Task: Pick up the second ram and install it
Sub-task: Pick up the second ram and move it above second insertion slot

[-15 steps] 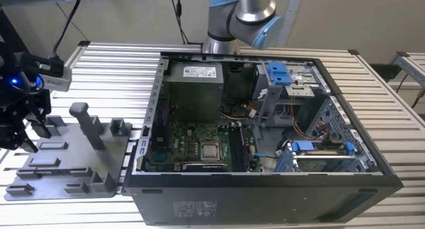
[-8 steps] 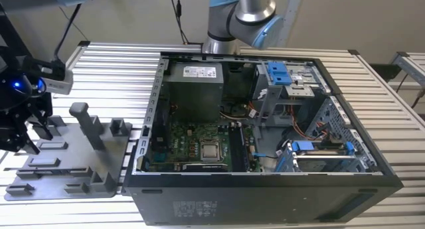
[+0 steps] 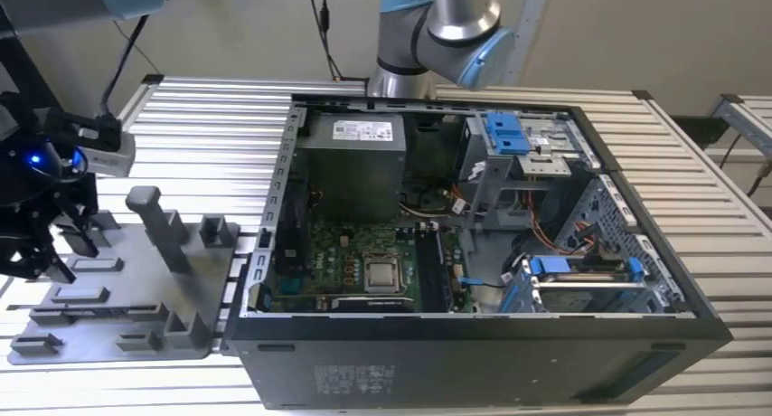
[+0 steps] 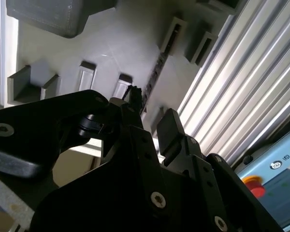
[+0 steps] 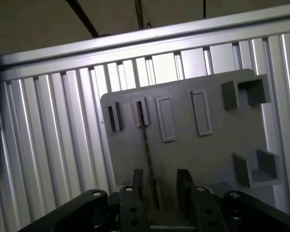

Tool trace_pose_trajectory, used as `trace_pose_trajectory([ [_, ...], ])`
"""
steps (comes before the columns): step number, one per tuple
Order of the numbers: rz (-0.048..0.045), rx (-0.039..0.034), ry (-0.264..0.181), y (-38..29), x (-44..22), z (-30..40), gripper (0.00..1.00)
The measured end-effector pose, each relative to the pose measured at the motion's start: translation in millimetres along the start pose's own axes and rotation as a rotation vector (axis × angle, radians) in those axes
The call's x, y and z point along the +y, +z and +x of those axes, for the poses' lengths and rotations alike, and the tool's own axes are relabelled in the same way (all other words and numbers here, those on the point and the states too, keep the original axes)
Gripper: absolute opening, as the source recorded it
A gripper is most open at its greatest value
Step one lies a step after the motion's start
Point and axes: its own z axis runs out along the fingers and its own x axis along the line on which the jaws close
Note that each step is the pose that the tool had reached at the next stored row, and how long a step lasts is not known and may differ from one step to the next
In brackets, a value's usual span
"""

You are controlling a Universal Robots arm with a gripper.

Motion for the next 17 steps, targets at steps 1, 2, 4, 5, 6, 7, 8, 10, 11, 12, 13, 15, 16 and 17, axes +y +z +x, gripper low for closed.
trace_pose_trajectory([
  [1,0.0019,-0.0003,-0.001,1.4,0.6,0.1,0.42],
  [2,0.0063,-0.0013,-0.002,2.8,1.5,0.2,0.42],
  [4,0.0177,-0.0033,-0.007,5.3,3.4,0.5,0.42],
  [5,0.0233,-0.0042,-0.010,6.3,4.5,0.7,0.42],
  [6,0.0282,-0.0050,-0.012,7.2,5.6,0.8,0.42],
  [7,0.0341,-0.0060,-0.014,8.2,6.8,1.0,0.42],
  [8,0.0408,-0.0071,-0.015,9.1,7.9,1.2,0.42],
  [10,0.0534,-0.0092,-0.018,10.4,9.6,1.5,0.42],
  [11,0.0543,-0.0093,-0.018,10.4,9.5,1.5,0.42],
  [12,0.0543,-0.0093,-0.018,10.4,9.5,1.5,0.42],
  [13,0.0544,-0.0093,-0.018,10.4,9.6,1.5,0.42],
  [15,0.0544,-0.0093,-0.019,10.4,9.6,1.5,0.42],
  [16,0.0544,-0.0093,-0.019,10.4,9.6,1.5,0.42],
  [17,0.0544,-0.0093,-0.019,10.4,9.6,1.5,0.42],
])
